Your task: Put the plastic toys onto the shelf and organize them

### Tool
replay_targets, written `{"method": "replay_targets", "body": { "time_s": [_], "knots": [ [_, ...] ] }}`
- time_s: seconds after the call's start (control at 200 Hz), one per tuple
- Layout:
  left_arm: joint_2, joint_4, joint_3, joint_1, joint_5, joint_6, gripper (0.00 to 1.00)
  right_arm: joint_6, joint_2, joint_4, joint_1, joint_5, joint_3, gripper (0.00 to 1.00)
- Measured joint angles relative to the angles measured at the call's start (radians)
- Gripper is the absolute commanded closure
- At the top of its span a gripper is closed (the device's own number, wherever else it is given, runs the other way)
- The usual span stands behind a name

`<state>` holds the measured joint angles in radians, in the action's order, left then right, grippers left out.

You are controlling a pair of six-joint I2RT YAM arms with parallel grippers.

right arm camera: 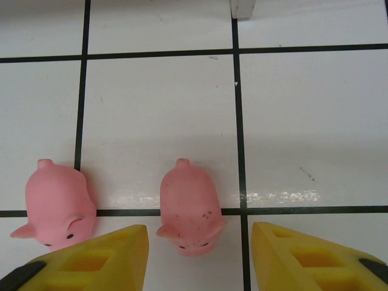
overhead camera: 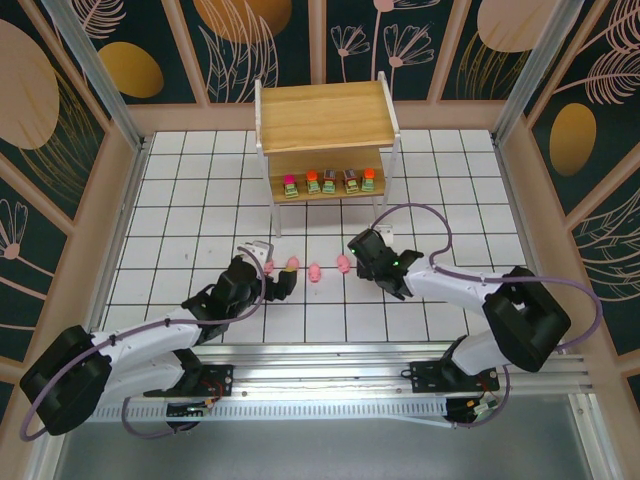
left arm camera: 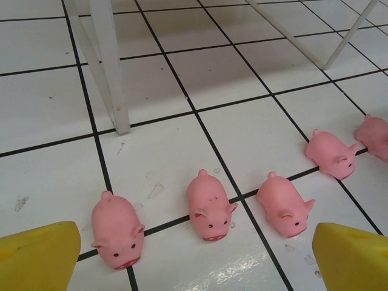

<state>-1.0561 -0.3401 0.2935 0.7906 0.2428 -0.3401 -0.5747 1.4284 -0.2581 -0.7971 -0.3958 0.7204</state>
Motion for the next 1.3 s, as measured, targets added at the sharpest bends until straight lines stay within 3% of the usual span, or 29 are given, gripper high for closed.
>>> {"method": "replay_targets", "body": {
  "time_s": [0.676,1.301],
  "knots": [
    [-0.023,0.0,0.0,0.0,0.0,0.0,0.02,0.024,0.063,0.055,0.031,0.039,-0.016,0.48],
    [-0.032,0.0,0.002,0.0,0.0,0.0,0.02,0.049,0.107,0.098,0.039,0.058,-0.016,0.54]
  ]
}}
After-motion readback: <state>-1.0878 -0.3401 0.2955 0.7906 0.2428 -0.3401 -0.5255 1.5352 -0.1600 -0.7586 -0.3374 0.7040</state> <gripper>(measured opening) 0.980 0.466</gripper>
